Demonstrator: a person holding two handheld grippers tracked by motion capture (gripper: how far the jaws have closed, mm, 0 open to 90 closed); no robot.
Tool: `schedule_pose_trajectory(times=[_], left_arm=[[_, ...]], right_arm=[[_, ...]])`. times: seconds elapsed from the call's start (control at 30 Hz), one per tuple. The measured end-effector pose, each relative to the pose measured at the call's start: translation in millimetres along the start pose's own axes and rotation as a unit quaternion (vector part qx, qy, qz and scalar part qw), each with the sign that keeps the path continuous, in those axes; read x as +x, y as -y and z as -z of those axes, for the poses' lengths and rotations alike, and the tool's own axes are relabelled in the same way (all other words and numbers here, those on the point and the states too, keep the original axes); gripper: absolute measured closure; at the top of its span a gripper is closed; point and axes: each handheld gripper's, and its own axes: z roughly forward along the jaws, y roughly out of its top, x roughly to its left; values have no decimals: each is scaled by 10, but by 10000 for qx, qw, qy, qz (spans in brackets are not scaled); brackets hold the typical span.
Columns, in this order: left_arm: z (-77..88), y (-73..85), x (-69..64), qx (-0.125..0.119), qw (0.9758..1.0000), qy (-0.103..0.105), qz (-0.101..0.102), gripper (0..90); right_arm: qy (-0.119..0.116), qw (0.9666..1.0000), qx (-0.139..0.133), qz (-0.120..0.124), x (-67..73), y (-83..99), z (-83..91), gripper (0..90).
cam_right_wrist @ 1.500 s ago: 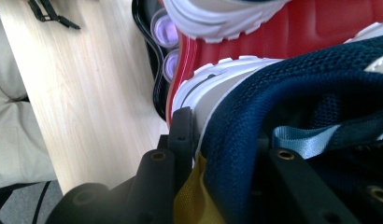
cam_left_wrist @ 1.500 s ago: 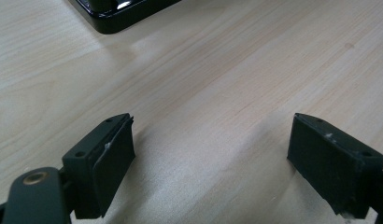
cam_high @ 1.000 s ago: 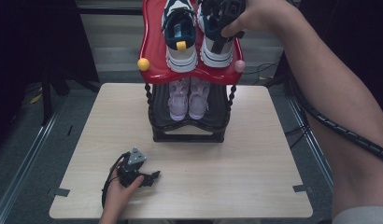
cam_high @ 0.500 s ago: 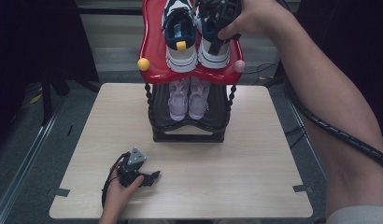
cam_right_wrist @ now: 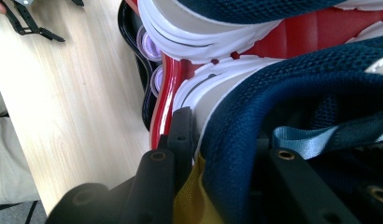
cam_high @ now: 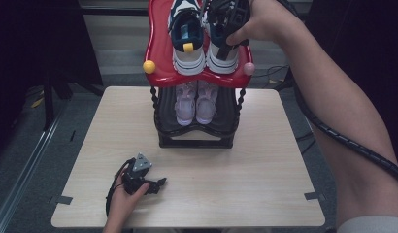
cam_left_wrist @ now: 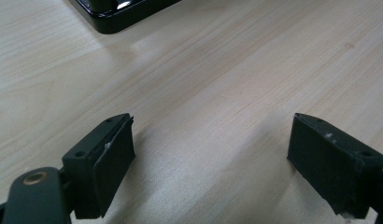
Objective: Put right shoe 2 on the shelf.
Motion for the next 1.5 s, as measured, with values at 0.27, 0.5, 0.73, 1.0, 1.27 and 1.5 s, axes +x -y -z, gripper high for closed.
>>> schedule_pose_trajectory(times=[0.27, 0.5, 0.73, 1.0, 1.27, 1.5], left_arm=[[1, -1, -1, 11, 10000, -21, -6, 140], [1, 0, 2, 1, 10000, 10, -1, 141], [0, 0, 2, 0, 10000, 9, 1, 140], [-1, 0, 1, -2, 10000, 14, 25, 139], [-6, 0, -2, -27, 10000, 12, 47, 138], [-4, 1, -2, -13, 10000, 18, 50, 138]], right_arm=[[50, 10000, 7, -21, 9, 12, -20, 718], [53, 10000, -40, -16, 18, 31, -66, 721], [134, 9999, -71, -60, 37, 41, -64, 693], [201, 9993, -279, -173, 60, 90, 32, 537], [166, 9983, -465, -322, 76, 193, 237, 466], [124, 9957, -744, -545, 128, 367, 515, 381]])
